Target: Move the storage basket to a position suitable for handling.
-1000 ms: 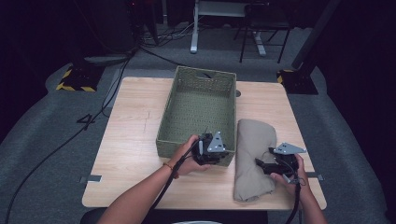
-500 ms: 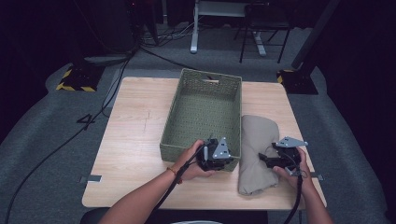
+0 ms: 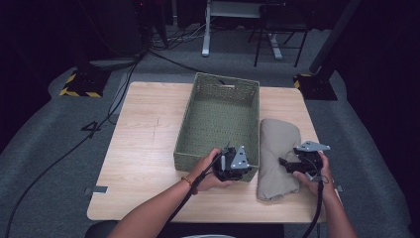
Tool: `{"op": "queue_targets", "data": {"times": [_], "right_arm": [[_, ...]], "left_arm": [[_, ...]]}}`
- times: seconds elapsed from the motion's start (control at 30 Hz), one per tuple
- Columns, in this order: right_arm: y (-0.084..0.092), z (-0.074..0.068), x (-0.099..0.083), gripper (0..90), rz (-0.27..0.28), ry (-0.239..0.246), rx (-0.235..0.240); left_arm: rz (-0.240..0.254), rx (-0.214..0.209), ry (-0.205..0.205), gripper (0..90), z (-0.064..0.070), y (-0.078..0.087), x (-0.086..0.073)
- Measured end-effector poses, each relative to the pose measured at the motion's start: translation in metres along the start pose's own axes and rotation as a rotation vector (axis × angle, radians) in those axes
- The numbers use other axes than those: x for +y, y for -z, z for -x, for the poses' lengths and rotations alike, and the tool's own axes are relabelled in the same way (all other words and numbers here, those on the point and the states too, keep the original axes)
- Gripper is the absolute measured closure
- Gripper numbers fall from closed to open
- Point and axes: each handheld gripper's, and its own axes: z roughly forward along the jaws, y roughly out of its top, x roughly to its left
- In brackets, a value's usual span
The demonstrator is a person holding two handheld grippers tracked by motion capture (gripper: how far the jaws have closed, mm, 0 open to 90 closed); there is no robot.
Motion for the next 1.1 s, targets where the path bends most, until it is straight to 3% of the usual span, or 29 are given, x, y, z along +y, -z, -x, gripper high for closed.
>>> {"op": "queue_targets", "data": {"times": [0.13, 0.23, 0.33, 0.5, 0.63, 0.67, 0.7, 0.8, 0.83, 0.9, 1.0, 1.1], "right_arm": [[0.002, 0.005, 0.000, 22.5, -0.011, 0.008, -0.033], [0.005, 0.011, 0.000, 23.0, -0.026, -0.008, -0.057], [0.010, 0.014, 0.000, 25.6, -0.011, -0.048, -0.065], [0.020, 0.011, 0.004, 25.3, 0.040, -0.078, -0.066], [0.025, 0.009, 0.009, 20.9, 0.056, -0.111, -0.071], [0.025, 0.008, 0.011, 19.8, 0.062, -0.126, -0.051], [0.022, 0.006, 0.013, 19.1, 0.049, -0.138, -0.065], [0.014, 0.008, 0.011, 17.0, 0.032, -0.176, -0.061], [0.010, 0.010, 0.010, 16.0, 0.019, -0.190, -0.063], [0.000, 0.013, 0.004, 13.6, -0.028, -0.207, -0.067], [-0.004, 0.019, 0.000, 0.0, -0.043, -0.241, -0.076], [-0.009, 0.026, -0.004, 0.0, -0.072, -0.301, -0.034]], "left_arm": [[0.019, -0.029, 0.004, 60.1, 0.001, -0.002, 0.002], [0.027, -0.016, -0.030, 45.7, 0.005, 0.003, 0.004], [0.050, 0.001, -0.021, 29.3, 0.008, 0.015, 0.002], [0.102, 0.017, -0.037, 23.3, 0.013, 0.041, -0.004], [0.108, -0.028, -0.049, 19.9, 0.020, 0.060, -0.009], [0.097, -0.039, -0.073, 19.7, 0.025, 0.065, -0.013], [0.084, -0.051, -0.091, 19.1, 0.031, 0.070, -0.018], [0.066, -0.082, -0.095, 19.1, 0.038, 0.074, -0.028], [0.026, -0.102, -0.099, 19.1, 0.046, 0.074, -0.040], [-0.025, -0.099, -0.105, 19.3, 0.052, 0.071, -0.054], [-0.092, -0.100, -0.065, 19.7, 0.052, 0.067, -0.076], [-0.126, -0.101, -0.016, 20.3, 0.047, 0.065, -0.093]]}}
